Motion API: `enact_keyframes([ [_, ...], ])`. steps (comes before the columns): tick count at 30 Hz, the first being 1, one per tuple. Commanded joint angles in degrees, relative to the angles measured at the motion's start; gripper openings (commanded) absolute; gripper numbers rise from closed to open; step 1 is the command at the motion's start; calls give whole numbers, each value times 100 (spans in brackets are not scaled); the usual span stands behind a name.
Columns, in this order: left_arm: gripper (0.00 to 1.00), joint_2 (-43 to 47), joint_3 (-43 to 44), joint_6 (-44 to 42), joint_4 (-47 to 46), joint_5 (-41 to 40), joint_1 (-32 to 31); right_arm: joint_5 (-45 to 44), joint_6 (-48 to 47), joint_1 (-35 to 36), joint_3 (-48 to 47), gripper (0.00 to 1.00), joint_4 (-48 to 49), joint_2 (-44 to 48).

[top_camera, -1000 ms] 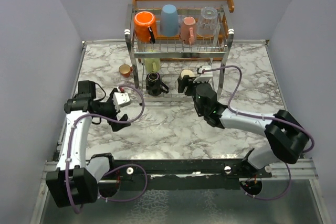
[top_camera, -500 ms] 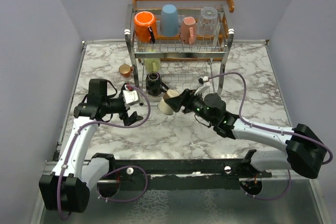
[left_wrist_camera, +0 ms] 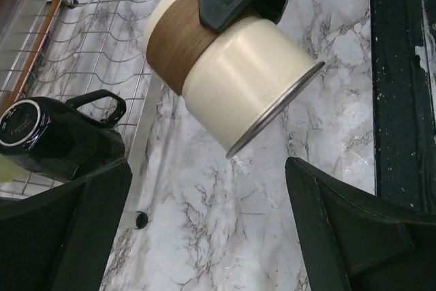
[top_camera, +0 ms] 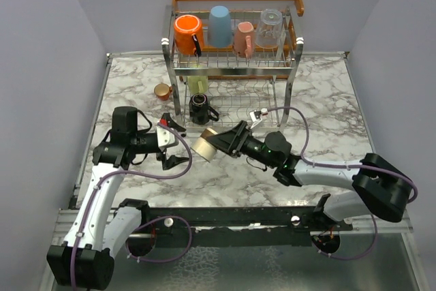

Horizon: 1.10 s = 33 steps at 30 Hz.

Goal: Unload the cups from the dish rack

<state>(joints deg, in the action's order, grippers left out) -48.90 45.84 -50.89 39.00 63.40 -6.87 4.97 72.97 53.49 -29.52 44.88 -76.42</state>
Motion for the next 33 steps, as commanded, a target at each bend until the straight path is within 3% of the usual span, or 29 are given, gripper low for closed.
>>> enact_keyframes([
  [1,98,164,-125,260,-366,462,-24,-269,927,254,-35,36,1284,-490],
  [5,90,256,-198,930,-923,385,-24,-294,1208,338,-160,36,1751,-901],
  [10,71,374,-385,1245,-1403,19,-24,-328,1527,393,-154,35,2365,-1208],
  [15,59,383,-501,1724,-1832,-48,-32,-370,1739,532,-329,35,2768,-1549],
  [21,20,477,-433,2289,-2054,-219,-33,-452,1688,764,-593,39,2875,-1966],
  [25,0,596,-317,2092,-1726,-731,-33,-628,1380,754,-365,55,2770,-1804],
  [28,0,607,-167,1701,-1256,-1213,-33,-630,919,651,-295,72,2053,-1481],
  [33,0,193,214,1271,-618,-2664,-23,-135,-3,61,-508,88,-231,-1042],
])
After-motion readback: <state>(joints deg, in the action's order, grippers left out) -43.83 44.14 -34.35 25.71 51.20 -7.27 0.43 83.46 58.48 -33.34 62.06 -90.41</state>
